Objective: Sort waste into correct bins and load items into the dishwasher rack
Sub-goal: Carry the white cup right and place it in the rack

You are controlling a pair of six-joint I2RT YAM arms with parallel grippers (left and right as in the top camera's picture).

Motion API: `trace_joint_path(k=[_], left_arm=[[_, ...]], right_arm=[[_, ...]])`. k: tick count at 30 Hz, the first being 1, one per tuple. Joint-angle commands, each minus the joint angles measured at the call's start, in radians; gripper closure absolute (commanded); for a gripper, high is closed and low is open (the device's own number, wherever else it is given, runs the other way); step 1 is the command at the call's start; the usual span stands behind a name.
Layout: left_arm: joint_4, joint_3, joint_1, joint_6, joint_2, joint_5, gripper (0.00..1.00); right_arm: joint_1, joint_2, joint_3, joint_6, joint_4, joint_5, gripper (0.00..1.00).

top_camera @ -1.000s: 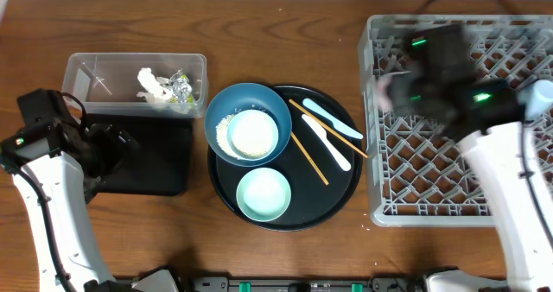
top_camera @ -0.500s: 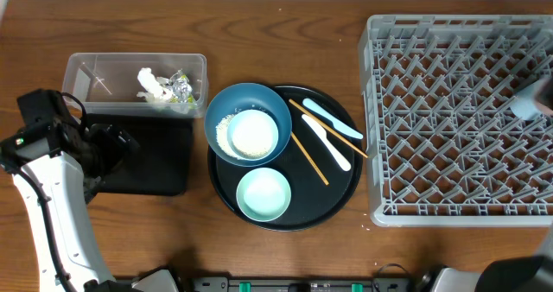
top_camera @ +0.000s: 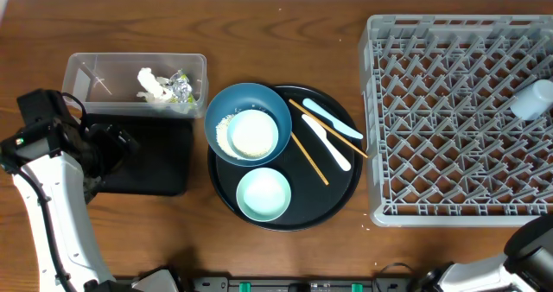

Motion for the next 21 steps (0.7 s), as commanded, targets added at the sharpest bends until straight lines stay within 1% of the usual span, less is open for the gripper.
trace_joint_path(k=[1,8,10,11,12,13,15,16,17,18,21], left_arm=[[-0.003,0.005,0.005,-0.012,-0.002,-0.005,0.02],[-0.003,0.005,0.005,-0.012,-0.002,-0.005,0.02],[-0.003,0.005,0.005,-0.012,-0.002,-0.005,0.02],[-0.003,0.005,0.005,-0.012,-0.002,-0.005,0.02],[-0.003,0.005,0.005,-0.012,-0.002,-0.005,0.02],[-0.003,0.005,0.005,-0.012,-0.002,-0.005,0.02],[-0.003,0.005,0.005,-0.012,-0.002,-0.005,0.02],[-0.003,0.005,0.005,-0.012,-0.002,-0.005,0.02],[-0.004,0.005,0.005,-0.012,-0.002,-0.005,0.02],[-0.004,0.005,0.005,-0.012,-0.002,-0.005,0.02],[-0.008,0.005,0.005,-0.004,-0.002,-0.005,0.02]], right_arm=[[0.000,0.031,0.017,0.020,0.024,-0.048,0.74],[0.001,0.089,0.017,0.019,0.049,-0.047,0.74],[0.000,0.097,0.017,0.019,0.048,-0.042,0.72],[0.000,0.098,0.016,0.019,0.048,-0.040,0.69],[0.001,0.098,0.016,0.019,0.049,-0.041,0.64],[0.001,0.098,0.016,0.019,0.049,-0.041,0.56],[0.001,0.098,0.017,0.018,0.045,-0.064,0.24],[0.001,0.098,0.017,-0.004,0.042,-0.106,0.12],[0.000,0.098,0.017,-0.034,0.042,-0.161,0.04],[0.000,0.095,0.017,-0.041,0.042,-0.208,0.01],[0.002,0.079,0.018,-0.030,0.042,-0.285,0.01]])
